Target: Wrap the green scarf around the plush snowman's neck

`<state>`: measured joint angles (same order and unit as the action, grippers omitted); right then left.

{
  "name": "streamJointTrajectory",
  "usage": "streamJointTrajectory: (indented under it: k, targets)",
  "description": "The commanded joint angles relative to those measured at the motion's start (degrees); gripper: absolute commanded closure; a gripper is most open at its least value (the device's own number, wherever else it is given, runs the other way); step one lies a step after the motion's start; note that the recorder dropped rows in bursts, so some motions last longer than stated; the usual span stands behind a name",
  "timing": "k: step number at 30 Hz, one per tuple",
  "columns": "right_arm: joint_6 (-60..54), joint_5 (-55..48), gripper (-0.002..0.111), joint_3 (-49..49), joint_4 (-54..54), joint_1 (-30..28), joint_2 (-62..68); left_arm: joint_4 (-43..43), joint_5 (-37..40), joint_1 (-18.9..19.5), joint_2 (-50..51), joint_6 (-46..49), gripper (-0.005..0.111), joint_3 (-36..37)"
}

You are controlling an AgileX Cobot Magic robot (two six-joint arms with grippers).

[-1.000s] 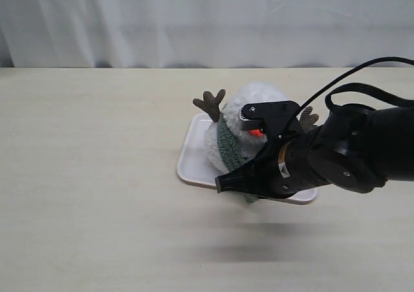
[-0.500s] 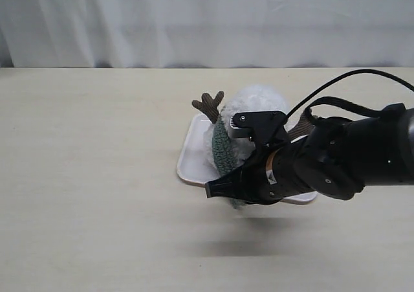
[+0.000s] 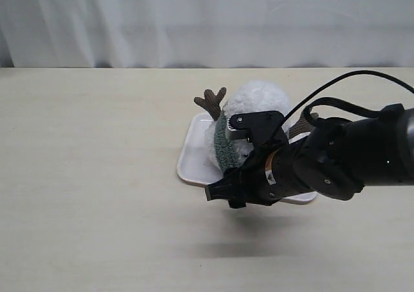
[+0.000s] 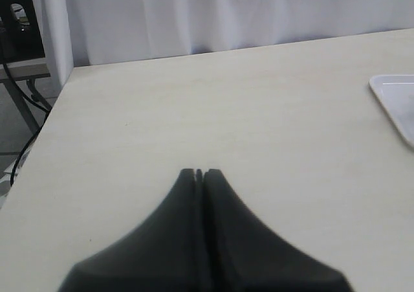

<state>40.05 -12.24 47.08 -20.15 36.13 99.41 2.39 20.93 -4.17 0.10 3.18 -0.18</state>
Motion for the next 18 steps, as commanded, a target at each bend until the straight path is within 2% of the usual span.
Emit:
streamJointTrajectory:
  k: [1,6,9,18]
  targets:
    - [-0.5,2.3,0.045,0.2,0.0,0.0,1.2,0.0,-0.6,0.1,-0.1,-0.1,0.107,0.2]
    - [0.2,5.7,0.045,0.2,0.0,0.0,4.4,0.0,-0.6,0.1,-0.1,-0.1,0.107,0.2]
    - [0.7,7.7,0.049,0.2,0.0,0.0,6.0,0.0,-0.6,0.1,-0.1,-0.1,0.107,0.2]
    - [-0.7,7.9,0.084,0.2,-0.5,-0.1,7.1,0.0,-0.6,0.1,-0.1,-0.1,0.107,0.2]
